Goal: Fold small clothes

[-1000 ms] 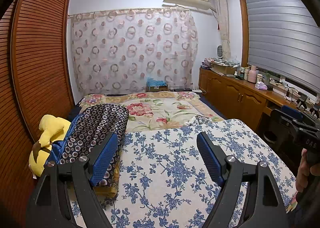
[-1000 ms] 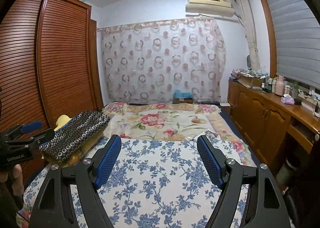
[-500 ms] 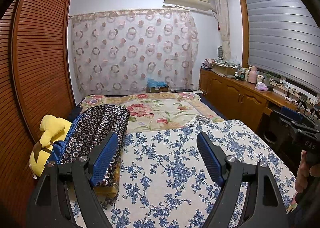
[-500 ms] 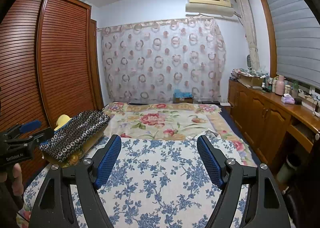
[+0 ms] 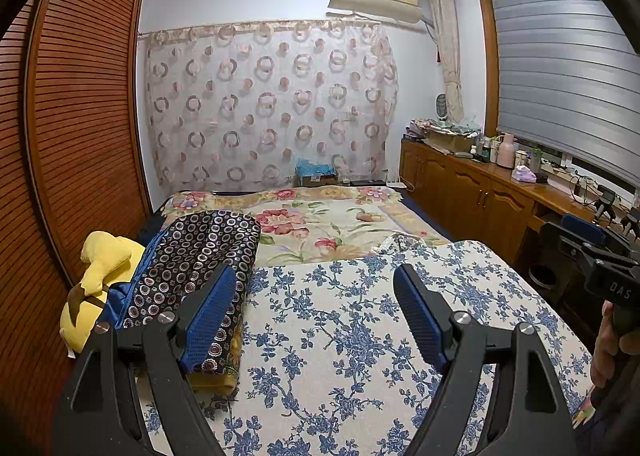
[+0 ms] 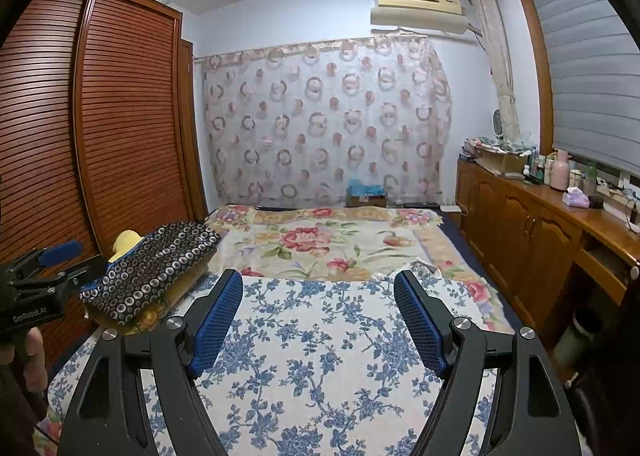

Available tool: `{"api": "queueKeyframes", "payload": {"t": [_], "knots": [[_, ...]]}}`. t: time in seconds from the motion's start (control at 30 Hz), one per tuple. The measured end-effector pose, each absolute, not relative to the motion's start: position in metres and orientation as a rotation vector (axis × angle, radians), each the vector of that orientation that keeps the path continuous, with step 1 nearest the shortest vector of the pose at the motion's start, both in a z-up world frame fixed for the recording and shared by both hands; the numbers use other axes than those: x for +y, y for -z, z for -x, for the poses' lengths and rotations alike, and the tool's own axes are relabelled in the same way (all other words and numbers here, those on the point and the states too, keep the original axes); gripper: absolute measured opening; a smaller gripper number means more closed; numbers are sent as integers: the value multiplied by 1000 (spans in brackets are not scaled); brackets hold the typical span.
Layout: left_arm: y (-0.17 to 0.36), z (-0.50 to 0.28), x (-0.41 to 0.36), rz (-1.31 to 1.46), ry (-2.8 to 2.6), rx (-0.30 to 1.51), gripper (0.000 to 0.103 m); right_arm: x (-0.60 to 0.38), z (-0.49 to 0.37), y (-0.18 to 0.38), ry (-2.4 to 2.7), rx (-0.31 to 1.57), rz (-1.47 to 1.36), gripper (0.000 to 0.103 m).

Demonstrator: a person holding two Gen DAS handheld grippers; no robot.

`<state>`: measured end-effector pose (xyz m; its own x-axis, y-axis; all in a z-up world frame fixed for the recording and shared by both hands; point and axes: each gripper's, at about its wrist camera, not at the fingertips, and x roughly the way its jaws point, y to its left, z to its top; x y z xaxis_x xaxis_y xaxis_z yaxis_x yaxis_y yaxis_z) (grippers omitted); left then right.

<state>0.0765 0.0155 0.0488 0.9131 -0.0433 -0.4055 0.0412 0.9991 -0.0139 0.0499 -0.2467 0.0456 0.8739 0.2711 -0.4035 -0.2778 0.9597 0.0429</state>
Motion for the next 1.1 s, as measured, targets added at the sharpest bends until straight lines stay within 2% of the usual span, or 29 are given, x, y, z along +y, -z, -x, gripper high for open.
{"api": "queueKeyframes", "payload": {"t": [1.1], "knots": [[-47,-75,18,5,45,414,82,-246,-49,-46,-286,420,16,80]]}}
